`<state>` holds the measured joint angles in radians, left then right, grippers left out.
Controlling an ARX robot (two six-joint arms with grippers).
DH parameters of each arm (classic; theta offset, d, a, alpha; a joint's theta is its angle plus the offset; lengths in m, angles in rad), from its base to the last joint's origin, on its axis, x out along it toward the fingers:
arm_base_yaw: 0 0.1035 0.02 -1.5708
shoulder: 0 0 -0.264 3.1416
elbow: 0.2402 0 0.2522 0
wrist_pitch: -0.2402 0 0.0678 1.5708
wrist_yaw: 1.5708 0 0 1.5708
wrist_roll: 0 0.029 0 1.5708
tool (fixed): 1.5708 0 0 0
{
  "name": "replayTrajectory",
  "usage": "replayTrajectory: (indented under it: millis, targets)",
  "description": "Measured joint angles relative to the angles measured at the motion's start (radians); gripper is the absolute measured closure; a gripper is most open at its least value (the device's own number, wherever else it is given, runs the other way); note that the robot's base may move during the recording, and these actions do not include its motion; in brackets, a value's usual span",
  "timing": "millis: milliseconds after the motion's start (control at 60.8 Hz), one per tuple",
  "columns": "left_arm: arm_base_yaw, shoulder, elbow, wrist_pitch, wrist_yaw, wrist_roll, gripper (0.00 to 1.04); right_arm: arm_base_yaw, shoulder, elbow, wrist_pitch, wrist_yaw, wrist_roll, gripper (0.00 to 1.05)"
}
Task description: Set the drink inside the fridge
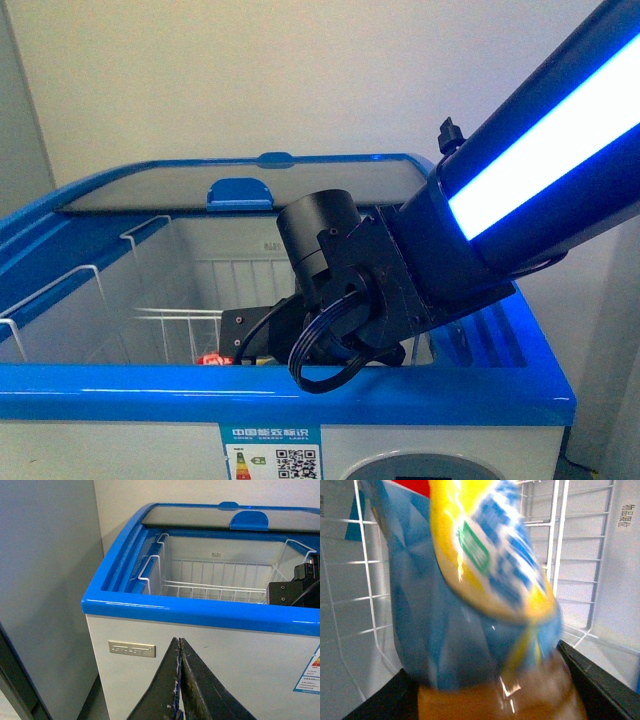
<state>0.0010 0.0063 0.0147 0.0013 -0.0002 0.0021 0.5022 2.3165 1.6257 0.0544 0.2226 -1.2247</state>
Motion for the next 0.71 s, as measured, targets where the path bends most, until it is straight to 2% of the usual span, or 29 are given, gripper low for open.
replayTrajectory:
  millis: [214,543,625,708]
  targets:
    - [0.000,0.000,0.000,0.000,0.000,0.000,1.02,0.000,-0.035,-0.020,0.045,-0.034,0.011,0.06]
    - [0.000,0.000,0.000,0.000,0.000,0.000,1.02,-0.012,-0.331,-0.158,0.071,-0.097,0.061,0.07]
    - [0.000,0.000,0.000,0.000,0.000,0.000,1.02,-0.027,-0.451,-0.224,0.074,-0.084,0.146,0.07]
    - [0.000,0.000,0.000,0.000,0.000,0.000,1.02,-0.061,-0.553,-0.273,0.090,-0.025,0.285,0.07]
